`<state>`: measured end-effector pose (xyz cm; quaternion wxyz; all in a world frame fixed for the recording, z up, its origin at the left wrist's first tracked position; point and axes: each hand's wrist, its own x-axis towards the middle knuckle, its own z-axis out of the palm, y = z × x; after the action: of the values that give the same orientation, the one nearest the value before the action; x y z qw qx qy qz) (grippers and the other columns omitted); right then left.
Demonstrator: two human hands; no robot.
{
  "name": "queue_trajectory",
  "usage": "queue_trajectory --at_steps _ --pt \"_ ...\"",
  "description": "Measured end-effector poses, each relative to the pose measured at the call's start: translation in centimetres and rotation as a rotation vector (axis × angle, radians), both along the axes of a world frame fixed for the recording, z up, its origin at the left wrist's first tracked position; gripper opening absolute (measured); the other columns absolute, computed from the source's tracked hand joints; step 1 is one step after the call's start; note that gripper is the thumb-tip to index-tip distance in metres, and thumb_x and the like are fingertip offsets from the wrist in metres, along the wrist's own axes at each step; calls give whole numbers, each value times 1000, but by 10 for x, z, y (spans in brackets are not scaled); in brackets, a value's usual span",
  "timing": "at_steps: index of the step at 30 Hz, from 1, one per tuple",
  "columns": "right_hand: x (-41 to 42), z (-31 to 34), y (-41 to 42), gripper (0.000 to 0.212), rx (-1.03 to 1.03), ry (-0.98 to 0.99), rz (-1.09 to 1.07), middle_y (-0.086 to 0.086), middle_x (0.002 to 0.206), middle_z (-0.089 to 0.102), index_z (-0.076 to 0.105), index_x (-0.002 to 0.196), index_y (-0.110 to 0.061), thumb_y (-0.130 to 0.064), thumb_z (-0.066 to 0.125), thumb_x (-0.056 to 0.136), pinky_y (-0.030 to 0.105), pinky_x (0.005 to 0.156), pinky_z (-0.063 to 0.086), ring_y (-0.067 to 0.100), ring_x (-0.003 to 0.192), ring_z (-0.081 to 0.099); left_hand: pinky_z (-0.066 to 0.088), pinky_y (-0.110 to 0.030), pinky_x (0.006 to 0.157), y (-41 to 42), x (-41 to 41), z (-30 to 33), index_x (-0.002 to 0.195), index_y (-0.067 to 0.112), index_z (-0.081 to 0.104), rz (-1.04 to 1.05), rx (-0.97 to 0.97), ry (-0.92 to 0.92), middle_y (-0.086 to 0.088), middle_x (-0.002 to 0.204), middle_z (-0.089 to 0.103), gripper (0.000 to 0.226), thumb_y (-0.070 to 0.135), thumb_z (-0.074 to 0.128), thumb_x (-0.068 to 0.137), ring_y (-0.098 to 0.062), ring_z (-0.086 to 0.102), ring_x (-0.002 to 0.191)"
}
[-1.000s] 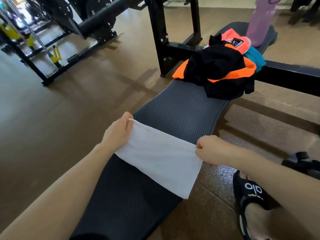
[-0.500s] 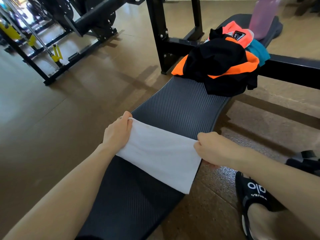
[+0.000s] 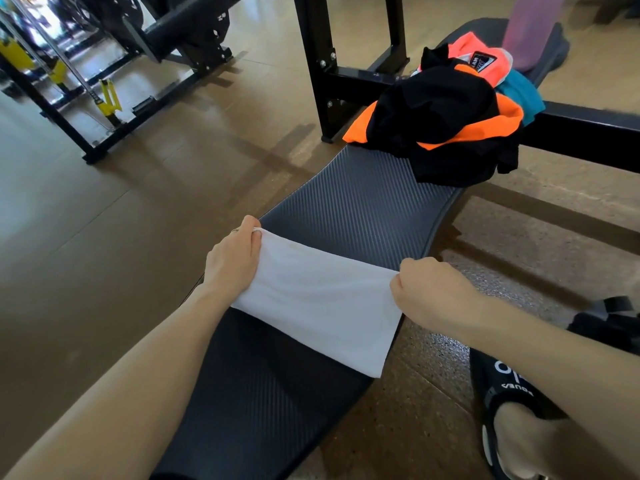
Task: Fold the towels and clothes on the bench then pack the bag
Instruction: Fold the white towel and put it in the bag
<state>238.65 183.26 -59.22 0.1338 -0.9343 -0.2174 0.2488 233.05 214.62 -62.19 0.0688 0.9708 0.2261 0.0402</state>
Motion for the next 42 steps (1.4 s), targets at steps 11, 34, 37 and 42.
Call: queue_trajectory --at_steps 11,34,37,42 --pt "0 -7 6 15 -28 -48 4 0 78 49 46 95 -18 -24 36 103 33 63 42 25 78 61 41 -39 69 -1 4 -1 112 22 46 4 56 13 -2 92 58 21 29 27 108 -27 56 77" --pt "-25 -37 -2 69 -75 -278 652 -2 162 -33 -26 154 -30 -64 3 100 40 123 -13 18 149 -30 -12 -43 124 -114 -77 -16 160 34 -11 -215 43 249 3 168 -18 67 60 11 102 -20 -18 155" --pt "-27 -33 -3 71 -79 -277 628 -2 164 -29 -24 155 -31 -65 5 100 40 124 -10 20 151 -26 -11 -44 125 -123 -91 6 161 33 -9 -190 57 193 1 169 -17 73 64 16 100 -21 -17 155" --pt "-43 -19 -7 83 -90 -206 604 2 166 -22 -15 158 -27 -68 -3 87 41 126 -2 25 154 -16 -4 -39 127 -170 -137 14 162 26 3 -380 -26 221 5 170 -8 92 78 32 91 -13 -11 156"
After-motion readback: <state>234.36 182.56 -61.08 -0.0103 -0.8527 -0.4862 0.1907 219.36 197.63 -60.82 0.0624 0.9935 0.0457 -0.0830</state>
